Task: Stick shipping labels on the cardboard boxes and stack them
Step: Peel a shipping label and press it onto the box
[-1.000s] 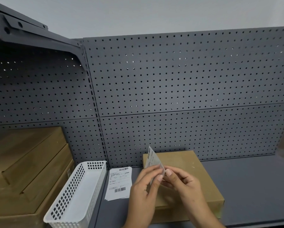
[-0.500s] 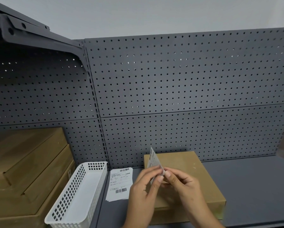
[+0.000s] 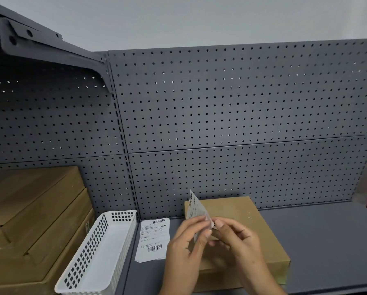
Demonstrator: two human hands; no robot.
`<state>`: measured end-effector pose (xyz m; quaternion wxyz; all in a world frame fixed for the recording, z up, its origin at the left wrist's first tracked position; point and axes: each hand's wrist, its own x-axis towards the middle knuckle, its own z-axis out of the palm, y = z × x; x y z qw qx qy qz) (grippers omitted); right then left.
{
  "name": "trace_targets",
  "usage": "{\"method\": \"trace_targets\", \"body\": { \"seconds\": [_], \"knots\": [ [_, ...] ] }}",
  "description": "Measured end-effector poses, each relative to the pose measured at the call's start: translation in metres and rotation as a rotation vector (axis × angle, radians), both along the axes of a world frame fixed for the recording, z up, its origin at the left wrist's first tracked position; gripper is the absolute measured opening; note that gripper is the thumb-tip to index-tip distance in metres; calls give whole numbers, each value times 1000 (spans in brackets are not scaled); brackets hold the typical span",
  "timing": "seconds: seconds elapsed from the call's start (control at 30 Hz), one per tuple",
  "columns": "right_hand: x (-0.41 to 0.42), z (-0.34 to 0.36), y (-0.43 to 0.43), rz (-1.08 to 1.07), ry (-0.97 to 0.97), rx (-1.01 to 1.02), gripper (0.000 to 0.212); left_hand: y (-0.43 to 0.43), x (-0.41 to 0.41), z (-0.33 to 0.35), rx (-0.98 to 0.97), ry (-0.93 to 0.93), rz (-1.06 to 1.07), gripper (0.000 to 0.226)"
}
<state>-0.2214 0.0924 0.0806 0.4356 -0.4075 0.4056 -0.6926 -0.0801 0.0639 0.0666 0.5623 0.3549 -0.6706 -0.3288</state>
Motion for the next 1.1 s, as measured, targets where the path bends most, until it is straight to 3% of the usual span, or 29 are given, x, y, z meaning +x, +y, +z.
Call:
{"method": "trace_targets", "body": {
  "seconds": [0.9,1.1],
  "knots": [
    [8,-5,7,-64,-78,-66,10,10,-1,1,65,43,-67,23],
    [7,-5,7,-21,-19,-76,9,11,-2,2,44,9,-23,22]
  ]
}}
